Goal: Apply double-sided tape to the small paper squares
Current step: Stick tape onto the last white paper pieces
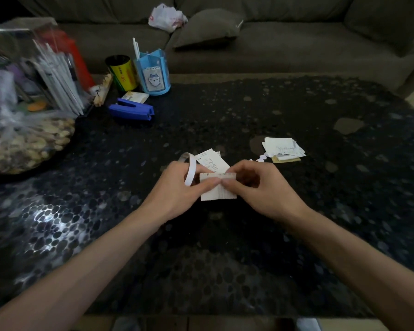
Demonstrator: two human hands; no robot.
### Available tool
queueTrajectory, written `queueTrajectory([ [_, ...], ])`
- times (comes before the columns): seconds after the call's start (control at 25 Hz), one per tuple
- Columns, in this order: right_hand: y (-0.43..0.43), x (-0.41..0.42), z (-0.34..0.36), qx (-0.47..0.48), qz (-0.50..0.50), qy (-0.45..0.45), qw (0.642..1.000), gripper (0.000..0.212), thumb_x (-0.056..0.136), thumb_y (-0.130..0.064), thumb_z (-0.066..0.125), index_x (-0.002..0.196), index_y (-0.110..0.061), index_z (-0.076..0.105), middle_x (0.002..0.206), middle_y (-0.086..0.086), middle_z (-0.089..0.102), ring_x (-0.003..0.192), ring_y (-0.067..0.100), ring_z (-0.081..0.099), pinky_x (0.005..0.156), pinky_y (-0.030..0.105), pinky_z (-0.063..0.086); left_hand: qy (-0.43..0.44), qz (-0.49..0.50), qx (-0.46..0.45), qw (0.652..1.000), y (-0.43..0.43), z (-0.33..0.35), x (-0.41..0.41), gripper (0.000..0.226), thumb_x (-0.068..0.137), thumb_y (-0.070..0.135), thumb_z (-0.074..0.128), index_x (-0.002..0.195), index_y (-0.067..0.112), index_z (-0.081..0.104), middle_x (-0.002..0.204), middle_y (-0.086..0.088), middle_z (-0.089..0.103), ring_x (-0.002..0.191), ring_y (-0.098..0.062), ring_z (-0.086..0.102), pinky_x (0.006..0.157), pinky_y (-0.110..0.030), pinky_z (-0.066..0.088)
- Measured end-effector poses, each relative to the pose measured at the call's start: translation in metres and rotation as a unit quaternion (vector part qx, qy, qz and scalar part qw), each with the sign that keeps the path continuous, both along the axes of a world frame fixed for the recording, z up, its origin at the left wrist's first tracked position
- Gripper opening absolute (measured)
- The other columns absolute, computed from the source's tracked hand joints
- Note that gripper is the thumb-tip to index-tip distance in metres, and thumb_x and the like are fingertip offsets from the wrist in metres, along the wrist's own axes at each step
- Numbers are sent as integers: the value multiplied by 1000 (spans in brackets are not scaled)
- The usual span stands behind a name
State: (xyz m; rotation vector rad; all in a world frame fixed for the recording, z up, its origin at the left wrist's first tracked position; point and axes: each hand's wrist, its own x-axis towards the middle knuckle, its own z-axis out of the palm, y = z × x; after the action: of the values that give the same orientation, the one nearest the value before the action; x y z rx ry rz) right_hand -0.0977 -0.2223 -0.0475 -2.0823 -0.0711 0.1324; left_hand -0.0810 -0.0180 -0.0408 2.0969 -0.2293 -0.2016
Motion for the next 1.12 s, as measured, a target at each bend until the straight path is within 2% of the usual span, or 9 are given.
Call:
queueTrajectory([
  [0.12, 5, -3, 2, 96, -22, 22, 995, 11, 98, -28, 73, 98, -20, 79, 94, -7, 81, 90, 4, 75, 82, 24, 57, 32, 20, -79, 996, -2, 4, -5, 10, 94, 30, 75, 96, 23, 82, 65, 9, 71, 58, 0, 63, 57, -11, 45],
  [0.24, 8, -6, 2, 88, -27, -26, 995, 12, 100, -25, 71, 99, -16, 79, 94, -7, 81, 90, 4, 76, 83, 24, 59, 51, 39, -106, 992, -4, 6, -9, 12, 92, 32, 77, 89, 21, 82, 56, 1, 63, 51, -6, 53, 53, -14, 43],
  [0.44, 15, -11, 1, 126, -44, -30, 991, 14, 100, -28, 70, 102, -18, 79, 97, -5, 81, 95, 9, 77, 91, 43, 63, 32, 41, -97, 994, -4, 15, -10, 9, 93, 29, 75, 99, 25, 81, 85, 9, 80, 75, -1, 74, 62, -14, 52],
  [0.52, 14, -10, 1, 117, -38, -41, 992, 14, 101, -28, 69, 102, -18, 78, 96, -5, 80, 94, 9, 76, 90, 41, 63, 27, 40, -108, 993, -6, 14, -12, 9, 93, 29, 75, 100, 25, 80, 87, 10, 80, 75, -1, 73, 62, -14, 51],
  [0.64, 14, -12, 1, 105, -44, -72, 991, 11, 102, -26, 69, 101, -19, 77, 92, -11, 79, 91, 3, 75, 82, 26, 59, 37, 43, -114, 992, -7, 17, -16, 10, 92, 28, 76, 102, 28, 80, 81, 15, 78, 68, 4, 71, 58, -10, 48],
  [0.72, 15, -13, 2, 116, -46, -79, 989, 9, 101, -25, 70, 100, -20, 78, 91, -14, 78, 89, 1, 74, 80, 20, 57, 37, 39, -115, 992, -7, 18, -15, 11, 94, 28, 74, 103, 30, 80, 84, 16, 78, 75, 3, 73, 62, -11, 52],
  [0.92, 15, -11, 3, 122, -39, -53, 990, 11, 102, -25, 68, 102, -21, 78, 95, -10, 80, 93, 6, 76, 86, 32, 63, 74, 39, -130, 988, -7, 18, -16, 6, 93, 32, 74, 97, 32, 79, 84, 9, 79, 68, -1, 68, 60, -13, 51],
  [1.04, 17, -15, 3, 120, -49, -74, 989, 11, 101, -25, 69, 102, -20, 79, 94, -10, 80, 91, 5, 76, 83, 27, 61, 67, 33, -125, 989, -6, 20, -15, 9, 94, 30, 74, 101, 33, 79, 89, 13, 80, 80, -1, 74, 66, -14, 55],
  [1.12, 15, -14, 4, 155, -49, -47, 986, 12, 99, -26, 71, 107, -20, 79, 99, -11, 80, 96, 5, 76, 90, 31, 61, 56, 33, -115, 991, -4, 22, -13, 12, 95, 30, 73, 104, 34, 78, 91, 17, 79, 86, 1, 74, 67, -14, 55],
])
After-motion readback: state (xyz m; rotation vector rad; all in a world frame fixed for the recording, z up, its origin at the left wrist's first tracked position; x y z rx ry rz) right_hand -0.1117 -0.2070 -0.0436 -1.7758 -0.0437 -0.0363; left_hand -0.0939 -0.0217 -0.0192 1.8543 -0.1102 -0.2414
